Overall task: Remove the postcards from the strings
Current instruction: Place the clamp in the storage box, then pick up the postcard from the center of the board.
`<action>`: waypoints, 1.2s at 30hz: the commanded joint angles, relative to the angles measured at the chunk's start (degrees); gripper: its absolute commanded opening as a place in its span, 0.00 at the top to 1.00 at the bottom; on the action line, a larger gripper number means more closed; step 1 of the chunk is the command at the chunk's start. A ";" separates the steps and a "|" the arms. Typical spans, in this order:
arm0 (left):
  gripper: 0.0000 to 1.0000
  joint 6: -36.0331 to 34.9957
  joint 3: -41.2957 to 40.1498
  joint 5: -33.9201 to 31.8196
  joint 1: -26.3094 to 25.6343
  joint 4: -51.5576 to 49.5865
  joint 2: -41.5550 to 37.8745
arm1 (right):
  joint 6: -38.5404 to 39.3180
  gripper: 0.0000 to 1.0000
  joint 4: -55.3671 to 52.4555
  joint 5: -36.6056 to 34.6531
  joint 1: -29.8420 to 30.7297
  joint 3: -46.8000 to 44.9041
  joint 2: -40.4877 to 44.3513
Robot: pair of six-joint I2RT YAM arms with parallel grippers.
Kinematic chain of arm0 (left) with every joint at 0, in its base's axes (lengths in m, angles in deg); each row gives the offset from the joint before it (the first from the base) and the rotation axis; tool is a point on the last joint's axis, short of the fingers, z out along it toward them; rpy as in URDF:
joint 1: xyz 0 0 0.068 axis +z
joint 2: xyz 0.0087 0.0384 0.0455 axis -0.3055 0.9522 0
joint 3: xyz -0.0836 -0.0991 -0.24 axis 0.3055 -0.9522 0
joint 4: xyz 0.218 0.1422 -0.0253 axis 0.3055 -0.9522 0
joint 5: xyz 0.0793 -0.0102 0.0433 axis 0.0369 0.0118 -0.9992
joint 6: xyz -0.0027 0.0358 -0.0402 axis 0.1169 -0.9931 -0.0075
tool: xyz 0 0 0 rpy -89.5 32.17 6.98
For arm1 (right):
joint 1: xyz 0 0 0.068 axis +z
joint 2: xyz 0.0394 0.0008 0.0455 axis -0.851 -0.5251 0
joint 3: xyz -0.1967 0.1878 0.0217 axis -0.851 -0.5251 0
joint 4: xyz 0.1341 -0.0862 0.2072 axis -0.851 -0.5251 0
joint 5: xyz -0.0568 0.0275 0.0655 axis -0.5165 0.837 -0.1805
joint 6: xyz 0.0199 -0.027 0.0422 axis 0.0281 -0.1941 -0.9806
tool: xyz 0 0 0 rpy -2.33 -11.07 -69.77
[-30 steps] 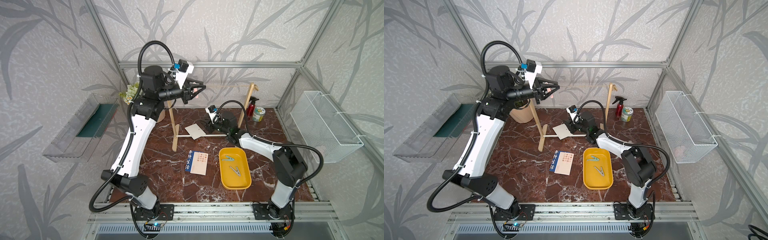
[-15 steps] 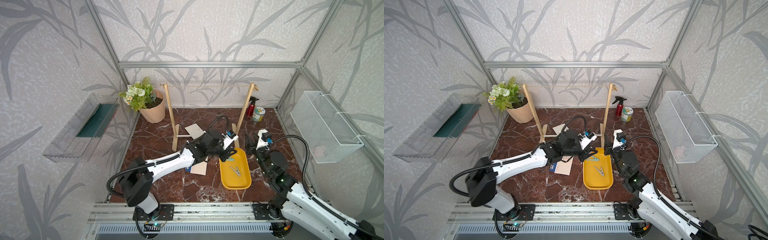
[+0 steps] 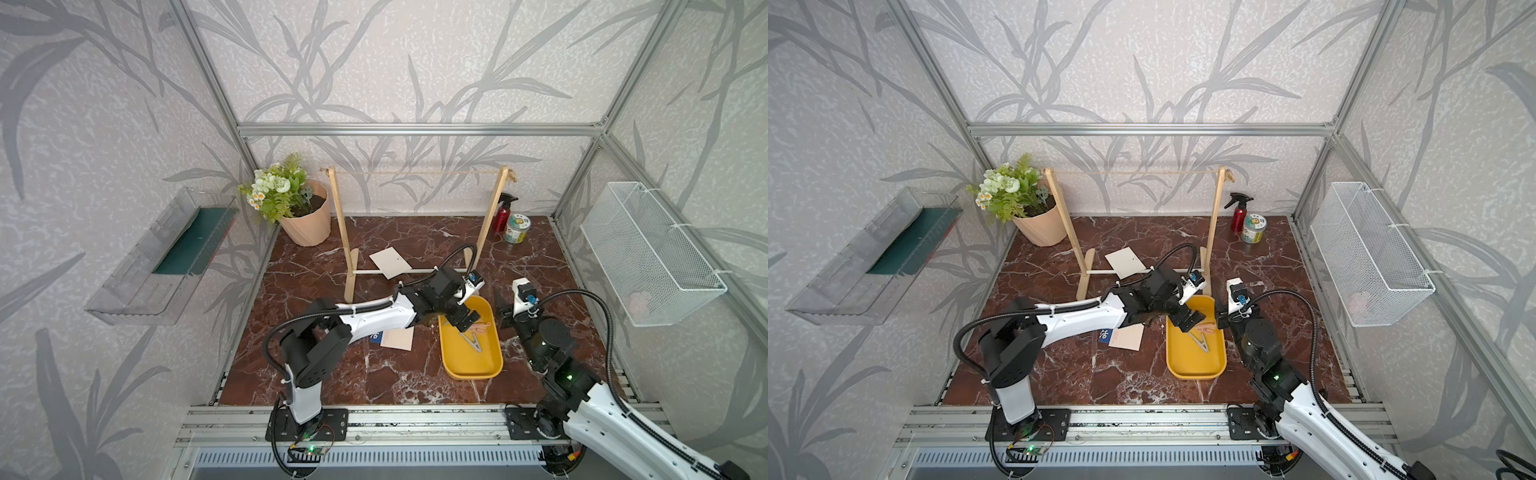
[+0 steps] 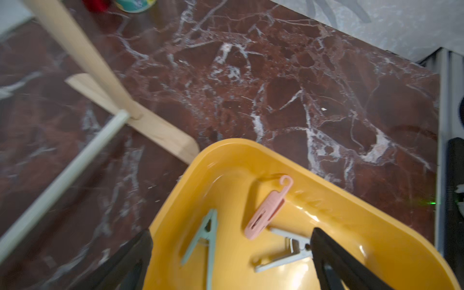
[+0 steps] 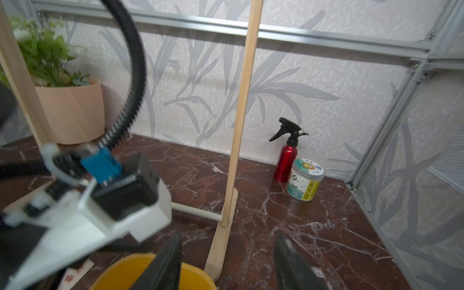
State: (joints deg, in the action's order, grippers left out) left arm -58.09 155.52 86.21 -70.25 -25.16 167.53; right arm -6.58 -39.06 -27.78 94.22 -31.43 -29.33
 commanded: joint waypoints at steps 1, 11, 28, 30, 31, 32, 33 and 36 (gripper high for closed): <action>0.01 -3.42 -0.04 -13.75 5.41 -6.58 -4.99 | 1.75 0.39 4.88 4.28 0.09 -0.99 -2.84; 0.01 -6.26 14.92 -29.95 15.82 -31.24 11.08 | 3.79 0.35 3.50 3.42 0.05 -2.62 2.83; 0.07 -11.65 15.60 -30.92 18.77 -26.56 17.41 | 3.67 0.34 2.95 4.37 -0.02 -4.21 7.57; 0.12 -11.89 16.24 -30.19 19.38 -26.17 18.22 | 3.73 0.34 3.08 4.59 -0.04 -4.39 7.76; 0.15 -11.89 16.45 -29.80 19.50 -25.92 18.58 | 3.78 0.33 2.99 4.60 -0.04 -4.46 7.85; 0.17 -12.10 16.50 -29.58 19.55 -25.58 18.82 | 3.82 0.33 3.06 4.51 -0.04 -4.52 7.94; 0.19 -12.39 16.50 -29.44 19.52 -25.25 19.05 | 3.91 0.33 3.09 4.39 0.00 -4.61 8.02; 0.31 -12.86 16.53 -29.22 19.52 -24.86 19.58 | 4.00 0.33 3.11 4.27 -0.04 -4.74 8.38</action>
State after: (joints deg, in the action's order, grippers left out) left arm -69.59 170.50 56.42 -50.56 -50.36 186.02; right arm -2.77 -37.55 -23.46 94.22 -35.34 -21.77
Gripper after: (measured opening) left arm 0.710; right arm 0.665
